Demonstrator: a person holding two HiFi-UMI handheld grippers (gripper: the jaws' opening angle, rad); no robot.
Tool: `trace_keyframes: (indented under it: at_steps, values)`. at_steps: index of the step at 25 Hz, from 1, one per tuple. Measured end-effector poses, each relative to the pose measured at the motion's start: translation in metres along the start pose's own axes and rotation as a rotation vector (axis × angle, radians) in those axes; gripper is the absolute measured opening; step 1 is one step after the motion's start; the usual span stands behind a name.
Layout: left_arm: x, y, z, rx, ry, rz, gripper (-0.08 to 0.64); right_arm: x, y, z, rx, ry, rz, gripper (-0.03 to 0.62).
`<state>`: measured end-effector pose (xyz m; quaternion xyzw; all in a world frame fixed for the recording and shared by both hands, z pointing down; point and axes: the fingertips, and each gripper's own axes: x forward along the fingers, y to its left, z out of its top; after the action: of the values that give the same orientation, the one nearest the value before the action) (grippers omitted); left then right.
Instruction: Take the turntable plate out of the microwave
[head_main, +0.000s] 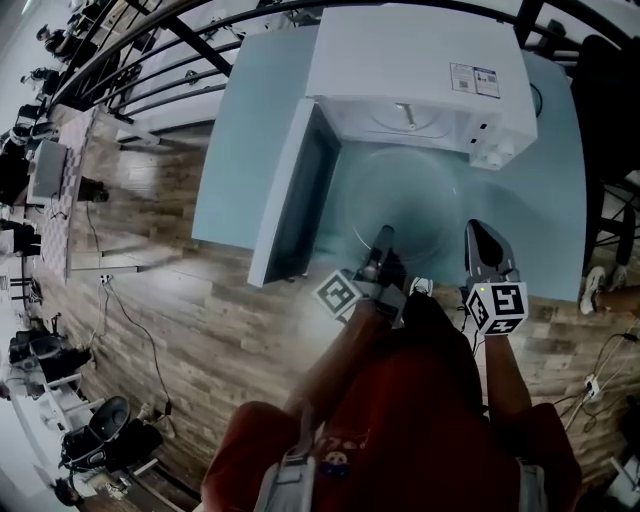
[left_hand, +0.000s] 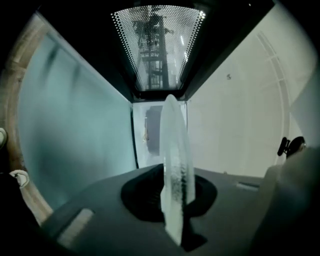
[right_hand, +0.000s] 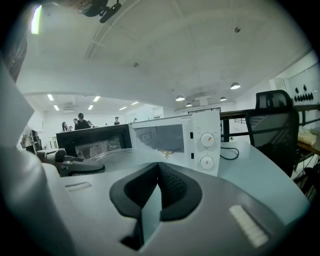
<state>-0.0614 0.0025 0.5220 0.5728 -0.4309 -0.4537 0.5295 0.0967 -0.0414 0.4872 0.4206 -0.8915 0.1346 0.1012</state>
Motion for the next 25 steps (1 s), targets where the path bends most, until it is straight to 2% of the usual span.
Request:
trace_keyframes:
  at_steps: [10, 15, 25]
  values:
    - [-0.028, -0.038, 0.002, 0.025, 0.064, -0.018, 0.025, -0.025, 0.026, 0.026, -0.030, -0.065, -0.044, 0.000]
    - [-0.042, -0.058, 0.001, 0.014, 0.093, -0.030, 0.025, -0.034, 0.037, 0.041, -0.045, -0.100, -0.053, 0.000]
    - [-0.038, -0.070, 0.008, 0.042, 0.088, -0.054, 0.025, -0.035, 0.042, 0.051, -0.082, -0.109, -0.054, 0.000]
